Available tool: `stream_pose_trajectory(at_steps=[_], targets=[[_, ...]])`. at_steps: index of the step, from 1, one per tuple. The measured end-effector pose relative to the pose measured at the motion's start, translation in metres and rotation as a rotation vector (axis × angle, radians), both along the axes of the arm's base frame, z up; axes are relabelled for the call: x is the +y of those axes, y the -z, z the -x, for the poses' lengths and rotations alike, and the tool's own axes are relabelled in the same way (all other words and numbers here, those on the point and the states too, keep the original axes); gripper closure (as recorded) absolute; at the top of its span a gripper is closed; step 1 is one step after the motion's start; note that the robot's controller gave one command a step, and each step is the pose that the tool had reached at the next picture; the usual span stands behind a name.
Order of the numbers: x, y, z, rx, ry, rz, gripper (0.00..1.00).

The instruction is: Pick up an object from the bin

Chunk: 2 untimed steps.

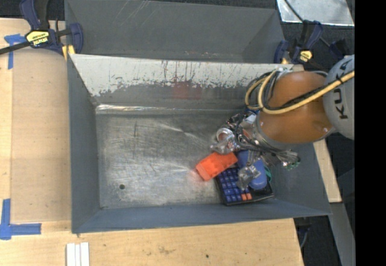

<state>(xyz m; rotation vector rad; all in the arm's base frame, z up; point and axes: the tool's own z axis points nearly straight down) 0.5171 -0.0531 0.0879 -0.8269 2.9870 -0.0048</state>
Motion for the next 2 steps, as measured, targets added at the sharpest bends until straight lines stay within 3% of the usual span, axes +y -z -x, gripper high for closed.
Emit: stream_pose_trajectory(at_steps=[1,2], targets=[[-0.012,0.000,0.004,-0.014,0.004,0.001,1.00],[0.002,0.000,0.003,-0.009,-0.017,0.018,1.00]])
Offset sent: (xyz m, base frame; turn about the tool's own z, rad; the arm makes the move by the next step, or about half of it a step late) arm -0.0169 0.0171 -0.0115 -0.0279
